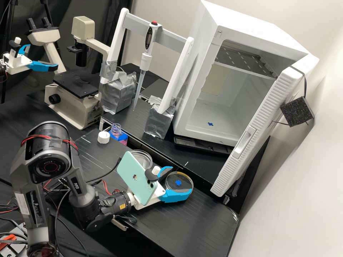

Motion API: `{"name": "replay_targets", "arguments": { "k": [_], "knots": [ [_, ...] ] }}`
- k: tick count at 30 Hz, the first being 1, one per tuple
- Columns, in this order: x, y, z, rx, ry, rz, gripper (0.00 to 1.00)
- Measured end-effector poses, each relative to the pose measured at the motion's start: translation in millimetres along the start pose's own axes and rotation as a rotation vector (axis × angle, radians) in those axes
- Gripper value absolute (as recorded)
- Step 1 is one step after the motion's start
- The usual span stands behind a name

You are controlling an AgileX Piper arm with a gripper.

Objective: Close the lid

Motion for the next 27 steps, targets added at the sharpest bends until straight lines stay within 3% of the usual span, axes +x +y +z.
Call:
{"name": "replay_targets", "arguments": {
  "k": [10,16,23,27],
  "knots": [
    [0,1.1,-1,0.002,0.007,0.005,0.00],
    [-7,3.5,-4,0.049,0.036,-0.008,0.00],
    [-30,10.7,-10,0.130,0.055,-0.020,0.00],
    [-38,19.8,-20,0.141,0.101,0.011,0.00]
  ]
}}
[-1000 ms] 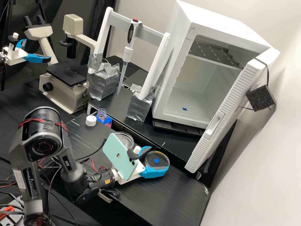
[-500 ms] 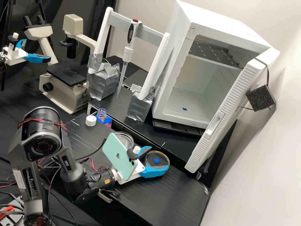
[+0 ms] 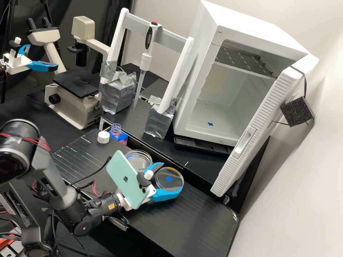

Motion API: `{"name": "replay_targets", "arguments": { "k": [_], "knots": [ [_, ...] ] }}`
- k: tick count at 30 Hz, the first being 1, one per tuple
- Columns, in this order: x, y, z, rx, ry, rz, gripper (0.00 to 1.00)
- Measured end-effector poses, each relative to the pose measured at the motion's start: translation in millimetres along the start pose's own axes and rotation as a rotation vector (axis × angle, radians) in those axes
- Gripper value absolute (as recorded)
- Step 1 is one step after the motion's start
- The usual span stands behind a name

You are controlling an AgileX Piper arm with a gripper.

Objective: Close the lid

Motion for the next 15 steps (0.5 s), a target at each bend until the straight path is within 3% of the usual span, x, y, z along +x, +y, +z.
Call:
{"name": "replay_targets", "arguments": {
  "k": [5,8,15],
  "knots": [
    [-7,5.2,-14,0.005,0.074,0.013,0.00],
    [-11,3.4,-23,-0.003,0.123,-0.020,0.00],
    [-20,-10.0,-41,-0.091,0.237,-0.156,0.00]
  ]
}}
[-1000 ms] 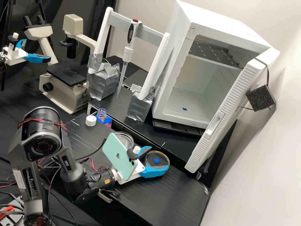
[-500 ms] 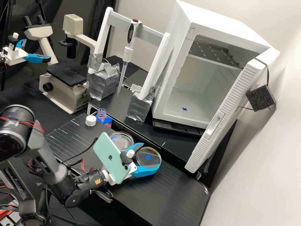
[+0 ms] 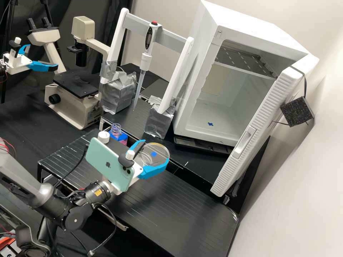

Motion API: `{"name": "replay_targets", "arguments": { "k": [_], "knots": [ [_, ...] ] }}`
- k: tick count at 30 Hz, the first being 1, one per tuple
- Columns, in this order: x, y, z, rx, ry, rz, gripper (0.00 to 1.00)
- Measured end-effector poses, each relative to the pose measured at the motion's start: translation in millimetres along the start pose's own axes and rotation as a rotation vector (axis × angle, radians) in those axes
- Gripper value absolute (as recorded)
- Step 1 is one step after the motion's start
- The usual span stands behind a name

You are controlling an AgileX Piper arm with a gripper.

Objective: Close the lid

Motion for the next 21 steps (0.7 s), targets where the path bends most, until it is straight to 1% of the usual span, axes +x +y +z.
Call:
{"name": "replay_targets", "arguments": {
  "k": [1,3,10,17,21],
  "knots": [
    [0,-1.3,-1,-0.009,0.008,-0.013,0.00],
    [0,-6.3,-4,-0.024,0.030,-0.064,0.00],
    [0,-13.3,-6,-0.046,0.051,-0.138,0.00],
    [-1,-17.4,-6,-0.056,0.058,-0.183,0.00],
    [-1,-20.4,-4,-0.054,0.056,-0.216,0.00]
  ]
}}
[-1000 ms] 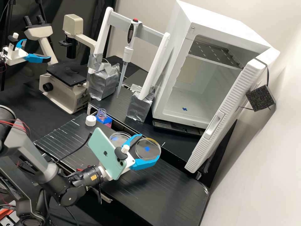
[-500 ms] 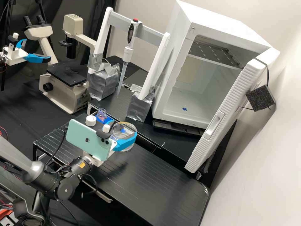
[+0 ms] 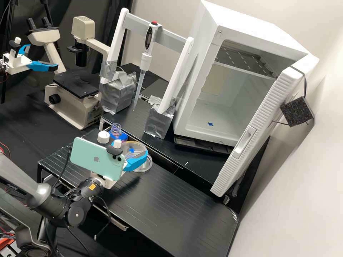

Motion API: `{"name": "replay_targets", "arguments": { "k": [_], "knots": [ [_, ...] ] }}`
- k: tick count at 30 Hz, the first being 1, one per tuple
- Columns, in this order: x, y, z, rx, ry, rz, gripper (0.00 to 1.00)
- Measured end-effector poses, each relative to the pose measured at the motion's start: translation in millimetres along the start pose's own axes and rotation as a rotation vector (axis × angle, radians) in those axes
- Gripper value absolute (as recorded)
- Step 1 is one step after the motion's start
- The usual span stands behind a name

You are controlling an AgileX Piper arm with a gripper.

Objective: Close the lid

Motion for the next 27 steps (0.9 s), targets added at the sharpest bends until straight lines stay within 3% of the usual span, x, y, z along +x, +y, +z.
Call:
{"name": "replay_targets", "arguments": {
  "k": [7,17,27],
  "knots": [
    [-1,-0.3,4,-0.005,-0.025,-0.011,0.00],
    [-2,0.9,12,0.024,-0.061,-0.004,0.00],
    [0,0.9,19,0.019,-0.081,0.000,0.00]
  ]
}}
